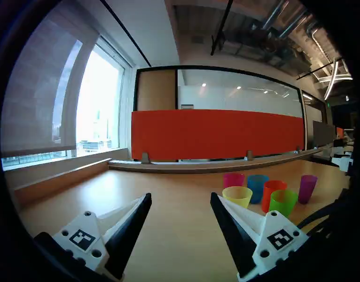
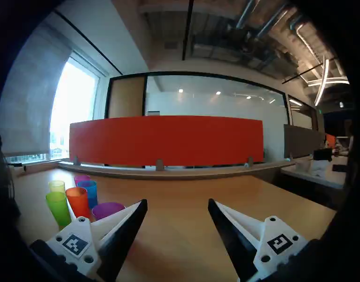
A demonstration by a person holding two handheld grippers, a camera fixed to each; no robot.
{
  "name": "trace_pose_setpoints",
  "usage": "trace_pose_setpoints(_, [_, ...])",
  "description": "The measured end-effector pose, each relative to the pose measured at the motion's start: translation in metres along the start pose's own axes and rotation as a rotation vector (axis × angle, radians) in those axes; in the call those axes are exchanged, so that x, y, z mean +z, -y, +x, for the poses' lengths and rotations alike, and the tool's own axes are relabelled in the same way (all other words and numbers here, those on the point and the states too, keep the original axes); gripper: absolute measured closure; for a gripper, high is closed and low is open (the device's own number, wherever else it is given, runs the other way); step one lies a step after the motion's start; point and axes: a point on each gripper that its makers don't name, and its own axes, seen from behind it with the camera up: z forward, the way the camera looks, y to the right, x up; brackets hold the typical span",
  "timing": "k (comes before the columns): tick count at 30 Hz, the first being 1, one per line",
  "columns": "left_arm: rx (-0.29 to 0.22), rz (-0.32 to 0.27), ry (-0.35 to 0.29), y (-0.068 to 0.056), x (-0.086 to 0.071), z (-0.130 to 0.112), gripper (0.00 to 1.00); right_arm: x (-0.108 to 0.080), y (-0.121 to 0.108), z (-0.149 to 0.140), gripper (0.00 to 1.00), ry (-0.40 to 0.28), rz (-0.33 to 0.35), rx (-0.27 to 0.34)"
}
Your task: Pour water
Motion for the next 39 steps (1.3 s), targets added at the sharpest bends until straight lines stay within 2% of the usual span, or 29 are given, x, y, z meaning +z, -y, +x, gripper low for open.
trace_pose_setpoints(21, [-0.002,-0.002,0.014,0.001,-0.001,0.001,0.07,0.001,0.003,0.001,0.00,0.007,0.009,-0.002])
trace_pose_setpoints(30, [-0.005,-0.020,-0.024,0.000,0.003,0.034,0.08,0.003,0.010,0.030,0.00,-0.016,0.030,-0.037])
trace_pose_setpoints(39, [0.043,-0.056,-0.049,-0.009,0.007,0.071,0.07,0.002,0.015,0.071,0.00,-0.043,0.065,-0.009])
